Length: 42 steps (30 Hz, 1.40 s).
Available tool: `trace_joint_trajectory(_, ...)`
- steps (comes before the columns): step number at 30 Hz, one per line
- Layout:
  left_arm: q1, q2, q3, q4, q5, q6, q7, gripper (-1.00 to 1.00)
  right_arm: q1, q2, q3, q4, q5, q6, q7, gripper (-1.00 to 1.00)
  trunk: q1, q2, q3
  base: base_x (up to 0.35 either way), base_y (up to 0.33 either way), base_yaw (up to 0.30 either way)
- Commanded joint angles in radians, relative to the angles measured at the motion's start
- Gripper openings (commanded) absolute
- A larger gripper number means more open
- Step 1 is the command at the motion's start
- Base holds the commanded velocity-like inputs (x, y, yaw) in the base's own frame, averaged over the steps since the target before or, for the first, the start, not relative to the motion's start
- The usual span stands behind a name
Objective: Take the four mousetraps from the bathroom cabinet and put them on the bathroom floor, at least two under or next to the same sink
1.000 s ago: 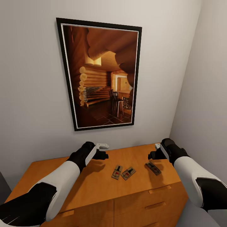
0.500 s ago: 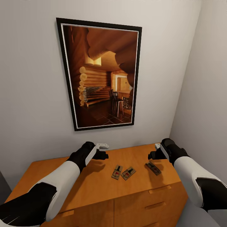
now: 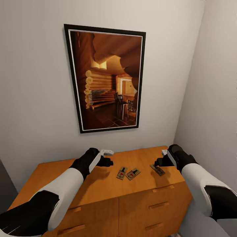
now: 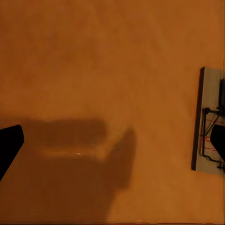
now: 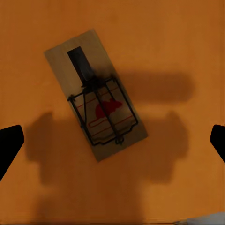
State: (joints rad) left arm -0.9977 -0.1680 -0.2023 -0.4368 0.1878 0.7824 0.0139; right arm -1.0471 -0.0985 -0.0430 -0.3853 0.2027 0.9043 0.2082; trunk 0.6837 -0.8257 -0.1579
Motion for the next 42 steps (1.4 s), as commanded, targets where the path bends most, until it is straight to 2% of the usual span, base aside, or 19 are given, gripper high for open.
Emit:
trace_joint_trajectory(1,-0.001,0.001,-0.006,-0.001,0.005,0.004,0.001,1.00,-0.001,0.000,-0.005,-0.001,0.010,0.003,0.008,1.00,0.000,-0.001,-0.002,-0.058,0.000,0.000)
trace_joint_trajectory(42,-0.001,0.001,-0.006,-0.001,0.006,0.003,0.001,1.00,-0.001,0.000,-0.005,-0.001,0.010,0.002,0.008,1.00,0.000,-0.001,-0.002,-0.006,0.000,0.000)
